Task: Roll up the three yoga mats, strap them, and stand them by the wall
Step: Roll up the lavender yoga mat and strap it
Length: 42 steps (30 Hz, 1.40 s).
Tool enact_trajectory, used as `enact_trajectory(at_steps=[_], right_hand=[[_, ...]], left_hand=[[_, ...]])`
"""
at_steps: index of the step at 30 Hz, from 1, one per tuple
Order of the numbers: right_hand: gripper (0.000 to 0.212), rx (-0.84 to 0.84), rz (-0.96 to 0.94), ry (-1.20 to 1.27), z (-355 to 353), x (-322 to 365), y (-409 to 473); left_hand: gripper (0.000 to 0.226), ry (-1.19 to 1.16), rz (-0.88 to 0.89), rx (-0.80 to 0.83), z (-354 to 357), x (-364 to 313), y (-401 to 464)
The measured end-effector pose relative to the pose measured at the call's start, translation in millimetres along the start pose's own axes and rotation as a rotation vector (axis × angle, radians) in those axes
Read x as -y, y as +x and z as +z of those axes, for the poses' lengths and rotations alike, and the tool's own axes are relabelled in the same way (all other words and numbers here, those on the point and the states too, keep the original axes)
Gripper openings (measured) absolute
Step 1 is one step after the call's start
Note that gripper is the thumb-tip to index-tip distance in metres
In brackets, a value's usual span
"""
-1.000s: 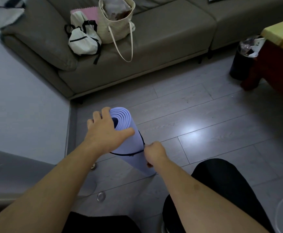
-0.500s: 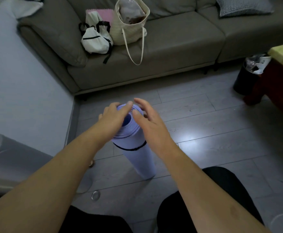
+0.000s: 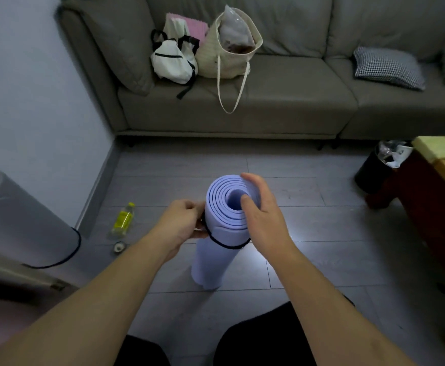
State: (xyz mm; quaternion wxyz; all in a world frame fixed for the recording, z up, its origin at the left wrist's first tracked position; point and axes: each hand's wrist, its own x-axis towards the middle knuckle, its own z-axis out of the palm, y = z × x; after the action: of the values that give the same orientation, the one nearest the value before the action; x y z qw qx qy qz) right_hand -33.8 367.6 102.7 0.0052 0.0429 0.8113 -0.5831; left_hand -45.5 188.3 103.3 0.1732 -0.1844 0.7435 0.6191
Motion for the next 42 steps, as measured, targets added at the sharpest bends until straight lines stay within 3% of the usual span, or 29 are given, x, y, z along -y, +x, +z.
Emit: enact_trajectory(at_steps=[2,5,7,9,11,17,20,23,27,29,31,33,36,42], right_hand=[[0.040,-0.003,0.011,0.003,-5.4,0.2,0.8],[0.039,0.023,0.006,-0.018,-10.2,-0.2,0.5],[0.038,0.043,0.012,-0.055,-9.3,-0.2,-0.1],[0.037,-0.013,0.038,-0.041,-13.4,-0.8,0.8],[0.037,-0.075,0.073,-0.010,-23.6,-4.1,5.3],[0.037,-0.076,0.083,0.031,-19.5,-4.1,6.0],[0.037,-0.099,0.055,0.014,-0.2,0.5,7.7],[0.037,-0.188,0.027,0.000,20.5,2.3,7.9],[0.026,-0.121,0.036,0.114,46.0,9.2,0.5],[0.027,-0.089,0.156,0.244,43.5,13.4,-4.6],[0.031,-0.079,0.393,0.459,33.6,6.3,-6.1],[0.026,-0.056,0.527,0.559,24.8,-8.1,-8.5],[0.019,0.017,0.608,0.449,26.6,-30.8,-9.2],[0.033,0.060,0.552,0.332,39.7,-55.9,9.0]], left_hand=[[0.034,0.080,0.033,0.020,2.1,0.2,3.8],[0.031,0.421,-0.046,0.010,0.2,25.4,21.5],[0.020,0.636,-0.165,-0.109,-9.7,52.3,33.2],[0.019,0.650,-0.319,-0.227,-23.2,76.7,38.2],[0.020,0.462,-0.357,-0.218,-29.7,79.1,33.4],[0.021,0.204,-0.010,-0.206,-4.6,8.0,12.1],[0.028,0.228,0.004,-0.151,12.5,-43.5,-2.9],[0.050,0.371,0.025,-0.108,22.6,-75.8,-17.9],[0.079,0.600,-0.010,-0.081,28.2,-80.6,-20.4],[0.097,0.705,-0.036,-0.091,23.7,-72.5,-15.6],[0.108,0.861,0.005,-0.128,15.1,-62.2,-12.6],[0.100,1.033,0.145,-0.189,8.5,-50.0,-8.6],[0.079,1.180,0.402,-0.200,7.2,-35.4,-6.1],[0.071,1.209,0.572,-0.058,-7.7,-32.1,-5.3]])
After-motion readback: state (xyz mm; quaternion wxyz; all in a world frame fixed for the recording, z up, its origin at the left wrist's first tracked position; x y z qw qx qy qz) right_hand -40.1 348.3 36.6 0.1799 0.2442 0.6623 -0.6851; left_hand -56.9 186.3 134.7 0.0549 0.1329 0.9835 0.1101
